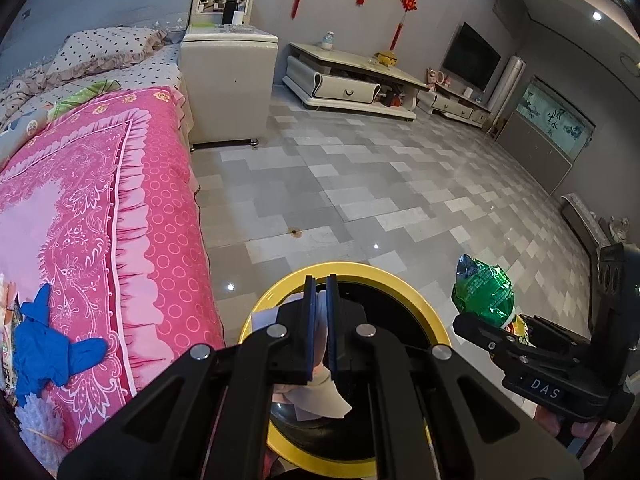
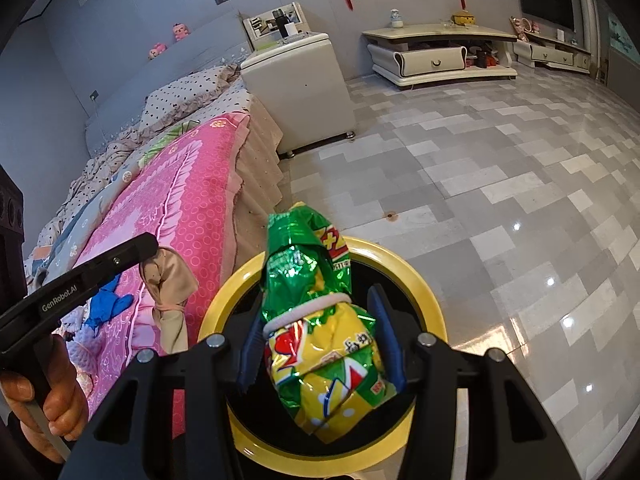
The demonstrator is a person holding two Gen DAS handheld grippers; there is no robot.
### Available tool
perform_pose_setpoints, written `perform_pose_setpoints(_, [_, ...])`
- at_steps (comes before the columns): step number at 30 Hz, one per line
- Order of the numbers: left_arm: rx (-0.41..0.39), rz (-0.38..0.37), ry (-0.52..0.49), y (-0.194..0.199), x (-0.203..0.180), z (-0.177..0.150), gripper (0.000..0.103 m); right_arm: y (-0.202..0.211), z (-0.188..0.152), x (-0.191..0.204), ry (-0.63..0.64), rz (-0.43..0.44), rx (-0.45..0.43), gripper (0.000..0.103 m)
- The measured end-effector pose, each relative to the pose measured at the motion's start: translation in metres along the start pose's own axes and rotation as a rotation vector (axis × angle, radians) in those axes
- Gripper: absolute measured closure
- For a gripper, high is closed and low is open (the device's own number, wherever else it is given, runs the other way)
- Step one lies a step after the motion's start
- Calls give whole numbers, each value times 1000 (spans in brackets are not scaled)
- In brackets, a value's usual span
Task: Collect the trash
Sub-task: 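Open both grippers to drop the wrapper and tissue into the bin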
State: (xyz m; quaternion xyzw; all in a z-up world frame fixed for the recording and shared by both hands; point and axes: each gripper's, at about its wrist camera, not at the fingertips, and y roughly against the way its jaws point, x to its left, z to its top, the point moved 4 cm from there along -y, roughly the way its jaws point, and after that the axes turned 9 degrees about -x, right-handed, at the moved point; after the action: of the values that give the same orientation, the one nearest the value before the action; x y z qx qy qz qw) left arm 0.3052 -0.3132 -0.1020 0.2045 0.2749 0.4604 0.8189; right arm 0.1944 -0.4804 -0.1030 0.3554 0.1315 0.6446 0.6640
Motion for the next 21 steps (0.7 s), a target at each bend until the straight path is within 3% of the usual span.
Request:
perform_pose_setpoints(9, [-1, -22, -20, 2, -11, 2, 99, 5, -3, -4, -1, 0, -11, 55])
perform_pose_setpoints(13, [3, -21, -13, 5, -7, 2, 97, 6, -6, -5, -4, -11, -5, 48])
perform_pose_setpoints(15, [4, -18, 0, 8, -5, 1, 87, 7, -8, -7, -14, -17, -3, 44])
perform_pose_setpoints(17, [-11, 1, -3, 14, -1, 1, 55, 8, -10, -7, -19, -29, 1, 44])
perform_pose_setpoints(21, [-36, 31, -7, 29, 10, 3, 52, 12, -12, -5, -33, -37, -3, 39])
